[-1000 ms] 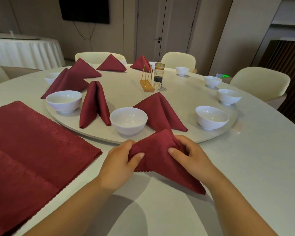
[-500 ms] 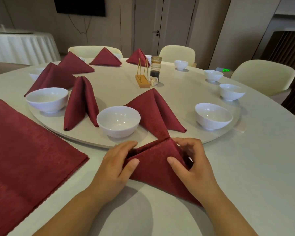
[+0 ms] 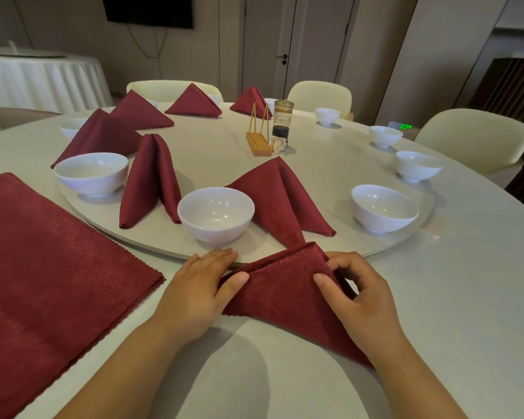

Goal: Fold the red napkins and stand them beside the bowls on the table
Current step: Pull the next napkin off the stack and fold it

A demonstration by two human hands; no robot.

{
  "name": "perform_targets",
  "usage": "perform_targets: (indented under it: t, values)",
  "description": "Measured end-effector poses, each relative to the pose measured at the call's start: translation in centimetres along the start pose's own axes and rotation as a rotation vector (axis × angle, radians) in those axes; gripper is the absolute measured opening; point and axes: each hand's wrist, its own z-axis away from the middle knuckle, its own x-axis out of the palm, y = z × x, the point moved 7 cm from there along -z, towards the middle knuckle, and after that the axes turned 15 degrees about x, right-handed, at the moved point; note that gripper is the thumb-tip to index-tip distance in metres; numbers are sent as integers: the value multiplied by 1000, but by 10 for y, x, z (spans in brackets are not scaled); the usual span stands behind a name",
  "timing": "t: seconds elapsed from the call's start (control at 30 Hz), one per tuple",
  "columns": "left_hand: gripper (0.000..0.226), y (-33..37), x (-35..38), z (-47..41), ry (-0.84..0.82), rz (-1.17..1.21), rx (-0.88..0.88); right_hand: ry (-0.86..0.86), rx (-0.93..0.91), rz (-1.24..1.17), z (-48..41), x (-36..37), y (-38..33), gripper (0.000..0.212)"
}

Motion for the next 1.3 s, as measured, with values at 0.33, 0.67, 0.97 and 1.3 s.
perform_targets:
  t: [0.33,0.67,0.97,1.3]
  values:
    - [103,-12,-16,5,44,-141,-91,-22,19,-32,0,-3,-2,20]
    - [67,-40,-39,21,167,-346,-272,-28,59,-2,0,-3,4,20]
    - [63,26,-14,15,318,-14,331,-30,48,-3,0,-2,1,24]
    - [86,16,-2,9,288,107,239,-55,22,-26,0,1,-3,13]
